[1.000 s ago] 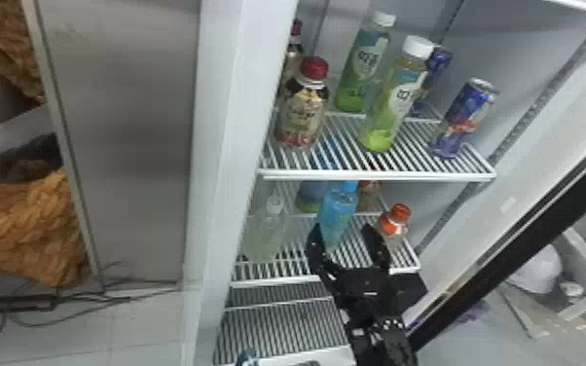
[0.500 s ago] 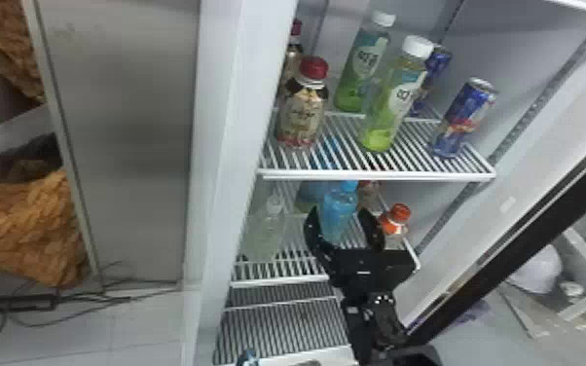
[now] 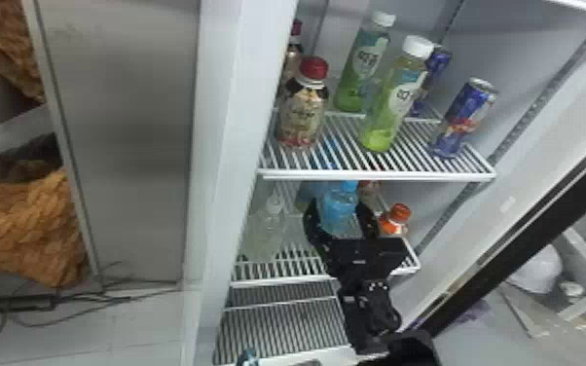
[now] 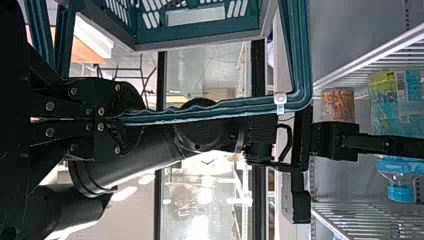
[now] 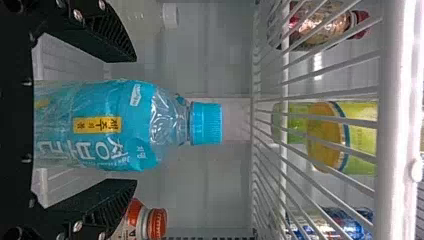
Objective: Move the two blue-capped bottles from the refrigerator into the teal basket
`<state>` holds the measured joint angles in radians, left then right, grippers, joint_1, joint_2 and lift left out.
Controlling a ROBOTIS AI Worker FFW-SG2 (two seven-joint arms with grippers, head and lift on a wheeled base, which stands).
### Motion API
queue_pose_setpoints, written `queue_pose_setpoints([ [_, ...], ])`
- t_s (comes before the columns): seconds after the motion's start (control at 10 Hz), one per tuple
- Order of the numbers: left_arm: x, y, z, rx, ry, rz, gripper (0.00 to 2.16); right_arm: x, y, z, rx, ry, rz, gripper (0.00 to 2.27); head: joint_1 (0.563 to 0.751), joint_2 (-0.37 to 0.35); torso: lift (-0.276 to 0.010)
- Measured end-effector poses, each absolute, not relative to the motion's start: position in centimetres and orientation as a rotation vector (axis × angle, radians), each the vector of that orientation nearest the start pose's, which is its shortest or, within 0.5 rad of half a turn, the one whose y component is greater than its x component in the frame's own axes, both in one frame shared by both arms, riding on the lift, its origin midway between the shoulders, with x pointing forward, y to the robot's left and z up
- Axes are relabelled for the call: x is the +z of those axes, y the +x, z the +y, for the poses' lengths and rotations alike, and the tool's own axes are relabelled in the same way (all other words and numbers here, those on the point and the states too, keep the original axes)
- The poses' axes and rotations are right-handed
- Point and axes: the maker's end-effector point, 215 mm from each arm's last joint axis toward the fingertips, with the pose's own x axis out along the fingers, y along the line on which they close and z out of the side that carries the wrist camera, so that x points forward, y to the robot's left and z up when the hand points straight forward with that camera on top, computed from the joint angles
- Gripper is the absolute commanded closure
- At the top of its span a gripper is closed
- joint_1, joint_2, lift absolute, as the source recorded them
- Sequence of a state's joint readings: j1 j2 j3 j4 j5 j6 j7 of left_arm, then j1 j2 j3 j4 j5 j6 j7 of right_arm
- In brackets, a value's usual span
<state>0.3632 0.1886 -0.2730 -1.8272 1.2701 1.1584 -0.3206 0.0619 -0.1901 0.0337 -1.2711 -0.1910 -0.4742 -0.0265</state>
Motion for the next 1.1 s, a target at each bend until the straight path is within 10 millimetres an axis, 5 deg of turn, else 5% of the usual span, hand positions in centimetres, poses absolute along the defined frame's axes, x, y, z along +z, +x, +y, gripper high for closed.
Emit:
queue_pose_setpoints([
  [0.2, -42.0, 18.7, -9.4, -1.104, -1.176, 1.186, 1.13, -38.8, 54.7, -30.6, -0.045, -0.007, -0.115, 0.55, 0.695, -0.35, -0.137],
  [0.6, -41.9, 18.8, -9.4, -1.103, -1.178, 1.183, 1.13, -37.2, 53.8, -30.6, -0.048, 0.015, -0.147, 0.57, 0.695, -0.35, -0.137],
  [1.1, -42.0, 18.8, -9.4, -1.1, -1.181, 1.182, 1.13, -35.2, 49.4, -29.9, -0.038, 0.056, -0.158, 0.57, 0.695, -0.35, -0.137],
])
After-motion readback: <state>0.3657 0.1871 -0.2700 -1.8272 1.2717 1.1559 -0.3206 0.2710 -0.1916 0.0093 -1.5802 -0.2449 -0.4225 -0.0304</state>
